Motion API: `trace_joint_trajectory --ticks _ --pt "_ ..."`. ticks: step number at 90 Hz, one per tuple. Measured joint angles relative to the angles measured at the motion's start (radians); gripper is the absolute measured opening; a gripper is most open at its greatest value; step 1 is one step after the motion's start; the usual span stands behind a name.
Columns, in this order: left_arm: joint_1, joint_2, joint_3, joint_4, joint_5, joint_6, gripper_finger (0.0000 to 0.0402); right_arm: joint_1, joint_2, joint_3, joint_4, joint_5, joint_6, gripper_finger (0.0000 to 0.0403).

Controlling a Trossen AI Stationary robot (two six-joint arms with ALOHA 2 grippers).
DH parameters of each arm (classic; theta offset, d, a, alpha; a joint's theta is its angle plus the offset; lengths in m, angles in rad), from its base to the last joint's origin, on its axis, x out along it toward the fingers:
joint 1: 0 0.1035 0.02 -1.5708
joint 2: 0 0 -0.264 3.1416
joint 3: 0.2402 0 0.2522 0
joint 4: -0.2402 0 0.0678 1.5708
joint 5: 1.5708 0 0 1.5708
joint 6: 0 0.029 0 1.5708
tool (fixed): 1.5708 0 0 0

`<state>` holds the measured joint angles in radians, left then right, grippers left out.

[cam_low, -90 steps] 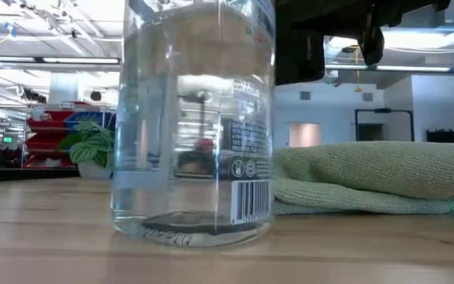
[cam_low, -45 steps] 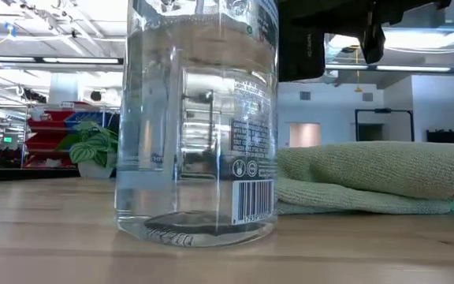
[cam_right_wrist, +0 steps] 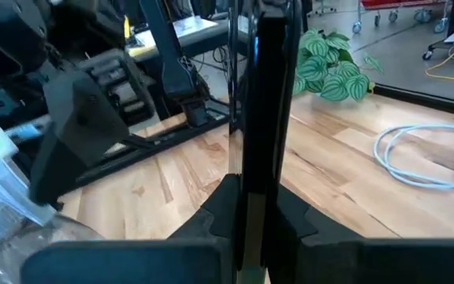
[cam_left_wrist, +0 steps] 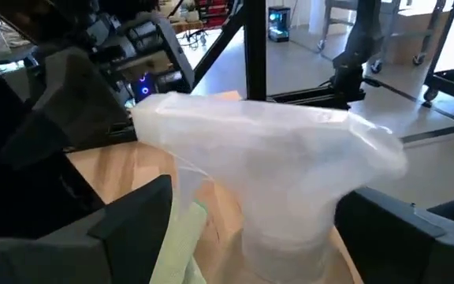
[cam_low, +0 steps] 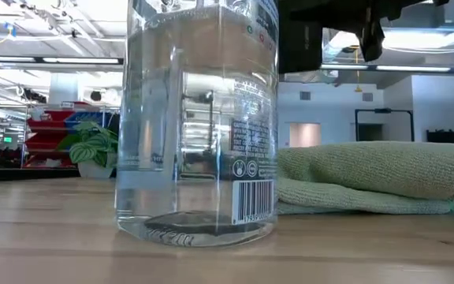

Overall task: Apply microfiber cloth
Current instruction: Spray the back of the black cellphone with the spray bottle

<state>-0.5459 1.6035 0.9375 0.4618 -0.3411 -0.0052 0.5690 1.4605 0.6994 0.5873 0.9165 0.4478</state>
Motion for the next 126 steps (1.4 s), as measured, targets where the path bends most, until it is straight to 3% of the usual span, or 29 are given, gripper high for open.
trace_joint_trajectory --ticks 27,64,75,104,114,126 --pt "0.013 0.000 0.000 -0.002 0.000 -0.020 0.0313 0.025 0.000 0.001 0.197 0.020 -0.238 0.0017" --pt "0.020 0.000 0.000 -0.001 -0.001 -0.021 0.0310 0.027 0.000 0.001 0.182 0.025 -0.247 0.0017" --pt "0.020 0.000 0.000 -0.004 -0.001 -0.021 0.0280 0.027 0.000 0.001 0.182 0.025 -0.247 0.0017" --pt "0.020 0.000 0.000 -0.051 -0.020 -0.072 0.0136 0.029 0.000 0.000 0.180 0.025 -0.246 0.0017" --pt "0.010 -0.015 0.001 -0.092 -0.030 -0.075 0.0133 0.038 0.000 0.001 0.173 0.026 -0.247 0.0017" --pt "-0.004 -0.065 0.003 -0.222 -0.035 -0.085 0.0175 0.060 -0.007 0.001 0.171 0.046 -0.286 0.0017"
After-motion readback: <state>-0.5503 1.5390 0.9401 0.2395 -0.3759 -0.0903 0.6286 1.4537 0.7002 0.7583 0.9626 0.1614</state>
